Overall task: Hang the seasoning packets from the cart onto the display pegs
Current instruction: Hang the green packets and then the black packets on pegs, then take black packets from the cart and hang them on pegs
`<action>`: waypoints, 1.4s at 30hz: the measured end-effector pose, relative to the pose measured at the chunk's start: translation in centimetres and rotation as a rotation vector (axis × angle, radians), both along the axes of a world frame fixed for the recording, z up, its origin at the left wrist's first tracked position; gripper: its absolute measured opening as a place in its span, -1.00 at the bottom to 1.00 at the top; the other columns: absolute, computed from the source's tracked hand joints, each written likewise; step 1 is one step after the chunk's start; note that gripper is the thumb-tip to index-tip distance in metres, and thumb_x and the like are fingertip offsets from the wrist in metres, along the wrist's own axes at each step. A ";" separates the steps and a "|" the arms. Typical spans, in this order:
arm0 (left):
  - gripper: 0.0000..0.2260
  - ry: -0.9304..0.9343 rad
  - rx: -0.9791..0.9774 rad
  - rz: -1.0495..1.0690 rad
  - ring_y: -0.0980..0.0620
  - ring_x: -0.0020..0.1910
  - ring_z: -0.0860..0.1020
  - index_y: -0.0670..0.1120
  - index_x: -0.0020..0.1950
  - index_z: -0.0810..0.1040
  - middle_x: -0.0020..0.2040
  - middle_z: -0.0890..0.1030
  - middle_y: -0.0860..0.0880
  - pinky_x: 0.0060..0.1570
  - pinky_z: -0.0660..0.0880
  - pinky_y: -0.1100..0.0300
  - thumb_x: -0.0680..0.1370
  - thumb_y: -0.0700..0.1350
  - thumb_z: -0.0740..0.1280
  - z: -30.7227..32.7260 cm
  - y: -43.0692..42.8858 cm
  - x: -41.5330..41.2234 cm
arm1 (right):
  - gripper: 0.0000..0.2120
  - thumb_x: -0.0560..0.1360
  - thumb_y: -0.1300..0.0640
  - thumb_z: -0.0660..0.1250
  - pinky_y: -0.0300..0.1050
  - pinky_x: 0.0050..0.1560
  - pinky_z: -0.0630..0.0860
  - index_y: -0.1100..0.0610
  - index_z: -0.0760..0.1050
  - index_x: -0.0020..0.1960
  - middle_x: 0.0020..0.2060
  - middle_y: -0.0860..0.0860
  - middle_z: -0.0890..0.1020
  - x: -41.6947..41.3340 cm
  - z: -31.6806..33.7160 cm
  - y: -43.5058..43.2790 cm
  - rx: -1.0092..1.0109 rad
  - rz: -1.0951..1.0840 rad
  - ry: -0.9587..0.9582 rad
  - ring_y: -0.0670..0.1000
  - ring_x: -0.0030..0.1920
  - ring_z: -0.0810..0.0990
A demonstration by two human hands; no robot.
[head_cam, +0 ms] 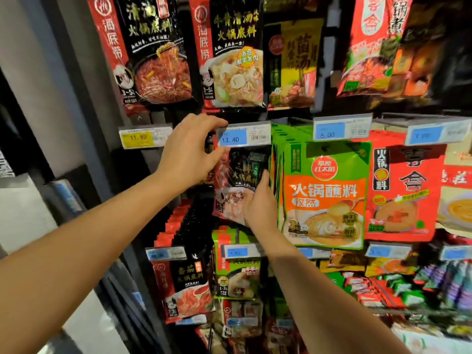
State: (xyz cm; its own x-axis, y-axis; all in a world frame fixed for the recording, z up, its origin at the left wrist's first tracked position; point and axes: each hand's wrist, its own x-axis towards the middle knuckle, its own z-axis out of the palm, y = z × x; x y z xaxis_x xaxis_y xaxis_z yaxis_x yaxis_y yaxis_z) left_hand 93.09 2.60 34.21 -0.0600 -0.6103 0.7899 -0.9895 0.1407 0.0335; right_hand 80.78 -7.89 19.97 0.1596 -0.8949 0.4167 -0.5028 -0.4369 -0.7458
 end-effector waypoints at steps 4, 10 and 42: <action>-0.54 0.084 0.004 0.045 -0.09 0.28 0.46 -0.06 0.42 0.49 0.28 0.52 -0.07 0.25 0.46 -0.06 0.54 -0.07 0.48 -0.6 0.9 -1.5 | -0.26 0.64 0.17 0.28 -0.04 -0.07 0.45 0.23 -0.08 0.65 0.28 0.27 0.55 -1.0 1.6 0.6 0.255 0.056 0.030 0.26 0.20 0.60; -0.72 0.386 -0.031 -0.076 0.00 0.12 0.54 -0.01 0.24 0.51 0.11 0.49 0.07 0.10 0.51 0.07 0.55 -0.18 0.42 -8.3 4.8 -9.6 | -0.73 0.68 0.25 0.15 -0.30 -0.31 0.40 0.27 0.42 0.35 -0.21 0.05 0.44 -13.8 -1.2 8.3 0.396 0.418 -0.165 -0.11 -0.32 0.51; -0.83 0.226 1.559 -0.674 -0.06 -0.07 0.62 0.09 0.02 0.34 -0.07 0.63 -0.01 -0.14 0.54 -0.02 0.65 0.16 0.20 -45.9 8.3 -35.9 | -0.64 0.57 0.42 0.25 -0.10 -0.15 0.41 0.02 0.63 -0.15 -0.26 0.10 0.63 -48.4 -24.4 23.1 1.140 -0.526 -0.110 0.12 -0.16 0.53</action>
